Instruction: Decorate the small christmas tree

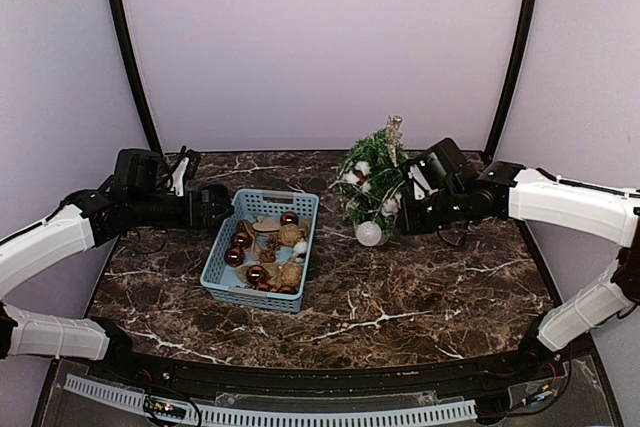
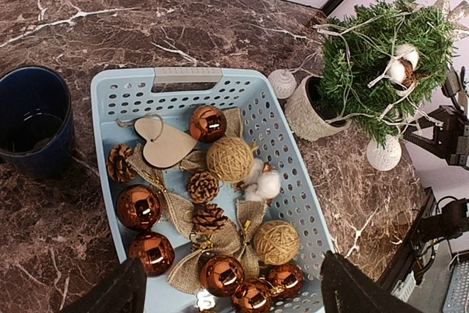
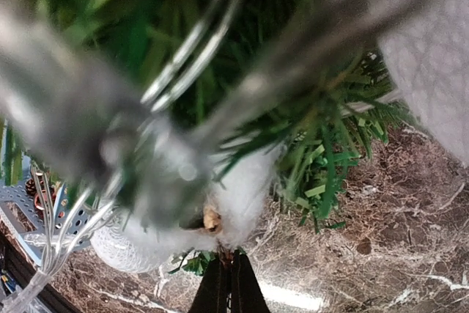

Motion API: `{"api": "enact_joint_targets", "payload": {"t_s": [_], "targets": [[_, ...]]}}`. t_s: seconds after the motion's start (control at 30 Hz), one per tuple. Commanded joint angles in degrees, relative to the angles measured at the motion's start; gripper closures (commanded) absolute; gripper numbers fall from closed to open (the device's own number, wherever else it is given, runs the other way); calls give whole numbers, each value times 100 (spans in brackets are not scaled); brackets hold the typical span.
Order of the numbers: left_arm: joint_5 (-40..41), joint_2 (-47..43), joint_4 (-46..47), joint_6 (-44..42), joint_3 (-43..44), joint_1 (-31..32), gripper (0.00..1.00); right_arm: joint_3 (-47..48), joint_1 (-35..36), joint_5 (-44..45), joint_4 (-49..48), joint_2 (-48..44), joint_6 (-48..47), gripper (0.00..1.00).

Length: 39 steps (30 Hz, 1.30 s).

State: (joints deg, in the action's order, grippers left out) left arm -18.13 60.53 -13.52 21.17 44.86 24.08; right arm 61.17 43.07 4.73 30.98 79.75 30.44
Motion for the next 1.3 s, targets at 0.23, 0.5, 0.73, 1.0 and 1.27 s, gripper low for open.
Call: {"api": "enact_joint_targets", "payload": {"t_s": [0.23,0.5,0.73,1.0,1.27], "targets": [[-123,53,77,-30,-82,-52,15,42,-78,195,-602,292,-107,100],[-98,-17,25,-17,-116,-58,15,-86,-123,160,-756,434,-82,100],[-86,-58,33,1,-126,-61,15,-129,-123,125,-749,360,-58,100],[-95,-75,51,19,-160,-61,15,-257,-123,-5,-725,-75,-12,82],[-120,-115,104,75,-209,-61,15,-499,-123,0,-625,-557,-48,61]]}}
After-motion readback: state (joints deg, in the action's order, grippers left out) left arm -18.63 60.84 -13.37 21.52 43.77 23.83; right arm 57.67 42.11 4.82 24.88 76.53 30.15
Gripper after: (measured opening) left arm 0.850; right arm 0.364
